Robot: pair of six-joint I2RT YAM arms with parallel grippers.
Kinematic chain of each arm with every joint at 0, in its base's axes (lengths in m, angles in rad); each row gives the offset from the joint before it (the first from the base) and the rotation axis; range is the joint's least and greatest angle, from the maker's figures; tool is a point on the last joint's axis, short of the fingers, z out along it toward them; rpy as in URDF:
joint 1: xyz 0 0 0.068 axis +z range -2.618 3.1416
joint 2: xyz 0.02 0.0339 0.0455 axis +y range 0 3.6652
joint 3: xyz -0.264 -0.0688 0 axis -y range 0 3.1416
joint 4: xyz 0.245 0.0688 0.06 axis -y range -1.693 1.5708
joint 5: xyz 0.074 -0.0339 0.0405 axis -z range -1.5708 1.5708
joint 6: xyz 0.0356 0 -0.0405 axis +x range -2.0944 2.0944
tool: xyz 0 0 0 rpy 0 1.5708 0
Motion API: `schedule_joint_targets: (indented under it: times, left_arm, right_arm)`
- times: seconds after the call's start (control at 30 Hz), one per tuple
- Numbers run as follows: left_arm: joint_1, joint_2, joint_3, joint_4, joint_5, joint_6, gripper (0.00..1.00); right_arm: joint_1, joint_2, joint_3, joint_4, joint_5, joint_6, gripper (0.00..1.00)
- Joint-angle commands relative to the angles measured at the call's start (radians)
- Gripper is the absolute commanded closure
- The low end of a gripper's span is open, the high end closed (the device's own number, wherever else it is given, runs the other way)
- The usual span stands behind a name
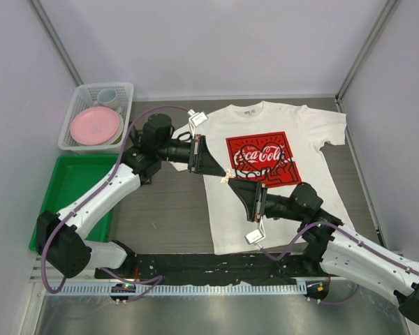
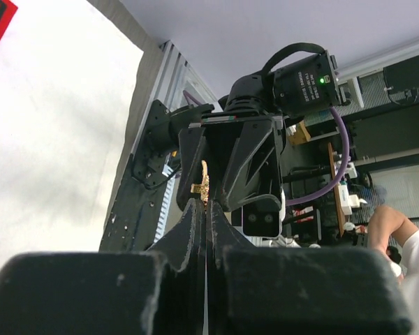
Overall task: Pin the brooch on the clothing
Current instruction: Pass from the right arm to the left, then pass from the left arm to the right
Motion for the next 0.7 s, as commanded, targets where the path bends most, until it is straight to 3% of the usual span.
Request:
schedule_joint_targets:
  times: [0.0, 0.07, 0.13, 0.17, 0.23, 0.27, 0.3, 0.33, 0.4, 0.43, 0.47, 0.57, 0.67]
  left_arm:
    - [0.001, -0.018, -0.006, 0.116, 0.006, -0.014, 1.0]
    - [0.022, -0.036, -0.004, 0.117, -0.008, 0.009, 1.0]
    - [0.043, -0.055, 0.002, 0.117, -0.051, 0.07, 1.0]
    - [0.069, -0.073, 0.009, 0.088, -0.077, 0.101, 1.0]
    - [0.085, -0.09, 0.058, 0.032, -0.186, 0.261, 1.0]
    - [0.086, -0.104, 0.075, -0.04, -0.239, 0.34, 1.0]
    - [0.085, -0.133, 0.086, -0.051, -0.293, 0.394, 1.0]
    - [0.086, -0.151, 0.086, -0.048, -0.415, 0.432, 1.0]
    - [0.071, -0.185, 0.086, -0.045, -0.518, 0.584, 1.0]
    - [0.027, -0.196, 0.077, -0.047, -0.581, 0.662, 1.0]
    - [-0.008, -0.208, 0.068, -0.051, -0.758, 0.806, 1.0]
    - [-0.134, -0.254, -0.013, 0.034, -1.004, 1.094, 1.0]
    - [-0.212, -0.28, -0.089, 0.172, -1.124, 1.253, 1.0]
  right_arm:
    - [0.005, -0.011, -0.016, 0.169, 0.016, 0.097, 0.54]
    - [0.005, -0.012, -0.007, 0.181, 0.095, 0.143, 0.42]
    - [0.005, -0.022, 0.012, 0.19, 0.175, 0.25, 0.36]
    - [0.005, -0.025, 0.021, 0.189, 0.276, 0.3, 0.28]
    - [0.005, -0.04, 0.074, 0.151, 0.382, 0.509, 0.22]
    - [0.005, -0.038, 0.11, 0.049, 0.446, 0.584, 0.17]
    - [0.005, -0.032, 0.152, -0.012, 0.562, 0.691, 0.17]
    - [0.005, -0.022, 0.262, -0.079, 0.612, 0.9, 0.17]
    - [0.005, 0.053, 0.379, -0.286, 0.722, 1.111, 0.19]
    - [0.005, 0.088, 0.489, -0.354, 0.737, 1.285, 0.2]
    - [0.005, 0.144, 0.539, -0.461, 0.743, 1.356, 0.21]
    - [0.003, 0.228, 0.686, -0.558, 0.7, 1.612, 0.21]
    - [-0.004, 0.282, 0.804, -0.595, 0.63, 1.849, 0.22]
